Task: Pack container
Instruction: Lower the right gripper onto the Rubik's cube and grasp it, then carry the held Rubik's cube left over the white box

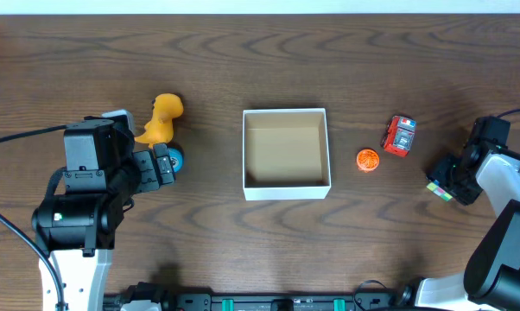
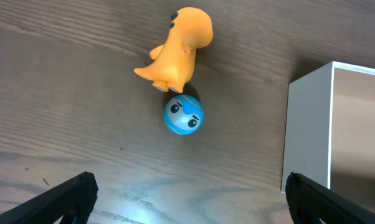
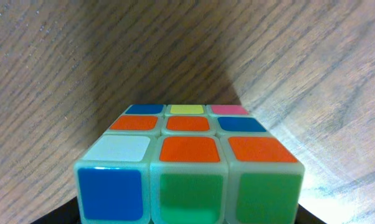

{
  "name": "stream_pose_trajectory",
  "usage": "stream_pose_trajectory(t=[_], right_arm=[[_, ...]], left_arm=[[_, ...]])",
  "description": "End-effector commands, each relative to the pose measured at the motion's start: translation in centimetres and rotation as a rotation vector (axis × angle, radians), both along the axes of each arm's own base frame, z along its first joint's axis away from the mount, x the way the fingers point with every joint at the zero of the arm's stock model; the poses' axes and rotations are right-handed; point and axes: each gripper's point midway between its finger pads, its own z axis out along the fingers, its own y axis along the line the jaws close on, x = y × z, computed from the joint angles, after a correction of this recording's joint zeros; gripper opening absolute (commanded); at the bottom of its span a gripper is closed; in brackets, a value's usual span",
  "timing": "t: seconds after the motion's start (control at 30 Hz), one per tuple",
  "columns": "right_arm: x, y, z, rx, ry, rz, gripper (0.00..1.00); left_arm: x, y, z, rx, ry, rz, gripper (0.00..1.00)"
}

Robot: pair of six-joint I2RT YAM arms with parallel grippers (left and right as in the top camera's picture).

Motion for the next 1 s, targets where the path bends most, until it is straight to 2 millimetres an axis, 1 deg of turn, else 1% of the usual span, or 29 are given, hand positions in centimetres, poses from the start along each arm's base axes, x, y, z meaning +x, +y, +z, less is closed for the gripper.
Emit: stream_pose_trajectory(t=[0.0, 0.03, 0.13, 0.2, 0.23, 0.27, 0.37, 0.43, 0.47, 0.5, 0.53, 0.57, 0.6, 0.67, 0.7, 0.8, 0.87, 0.97], right_arm=[[0.3, 0.3, 0.0, 0.022, -0.015, 0.003, 0.09], [0.5, 0.4, 0.2, 0.029, -0.025, 0.007, 0.01], [1.7, 0.9, 1.5, 0.031, -0.067, 0.029, 0.01], [2.5, 1.4, 3.3, 0.017, -0.098, 0.059, 0.01], [3.1, 1.7, 4.5, 0.007, -0.122, 0.082, 0.01], [3.8, 2.3, 6.2, -0.006, -0.154, 0.111, 0.01], [5.2, 4.4, 10.7, -0.037, -0.238, 0.204, 0.01], [6.0, 6.7, 14.2, -0.050, -0.307, 0.276, 0.01], [6.3, 7.9, 15.6, -0.053, -0.335, 0.312, 0.01], [6.5, 9.5, 17.0, -0.056, -0.364, 0.365, 0.01], [6.7, 11.4, 18.3, -0.053, -0.392, 0.423, 0.01], [6.8, 12.7, 19.0, -0.049, -0.408, 0.460, 0.01], [6.9, 14.6, 19.8, -0.040, -0.425, 0.512, 0.01], [6.9, 18.4, 20.7, -0.018, -0.449, 0.611, 0.01], [6.9, 20.0, 21.0, -0.006, -0.461, 0.640, 0.01], [7.2, 24.7, 21.1, 0.007, -0.502, 0.712, 0.01], [7.5, 26.9, 20.8, -0.020, -0.520, 0.724, 0.02], [8.2, 29.2, 19.7, -0.067, -0.531, 0.703, 0.02]], left_arm=[[0.1, 0.1, 0.7, 0.013, -0.016, -0.001, 0.98], [0.1, 0.1, 0.7, 0.013, -0.016, -0.001, 0.98], [0.1, 0.1, 0.7, 0.013, -0.016, -0.001, 0.98], [0.1, 0.1, 0.7, 0.013, -0.016, -0.001, 0.98], [0.1, 0.1, 0.7, 0.013, -0.016, -0.001, 0.98], [0.1, 0.1, 0.7, 0.013, -0.016, -0.001, 0.98], [0.1, 0.1, 0.7, 0.013, -0.016, -0.001, 0.98], [0.1, 0.1, 0.7, 0.013, -0.016, -0.001, 0.98], [0.1, 0.1, 0.7, 0.013, -0.016, -0.001, 0.98], [0.1, 0.1, 0.7, 0.013, -0.016, -0.001, 0.98], [0.1, 0.1, 0.7, 0.013, -0.016, -0.001, 0.98], [0.1, 0.1, 0.7, 0.013, -0.016, -0.001, 0.98], [0.1, 0.1, 0.7, 0.013, -0.016, -0.001, 0.98], [0.1, 0.1, 0.7, 0.013, -0.016, -0.001, 0.98], [0.1, 0.1, 0.7, 0.013, -0.016, -0.001, 0.98], [0.1, 0.1, 0.7, 0.012, -0.016, -0.001, 0.98], [0.1, 0.1, 0.7, 0.012, -0.016, -0.001, 0.98], [0.1, 0.1, 0.7, 0.012, -0.016, -0.001, 0.98]])
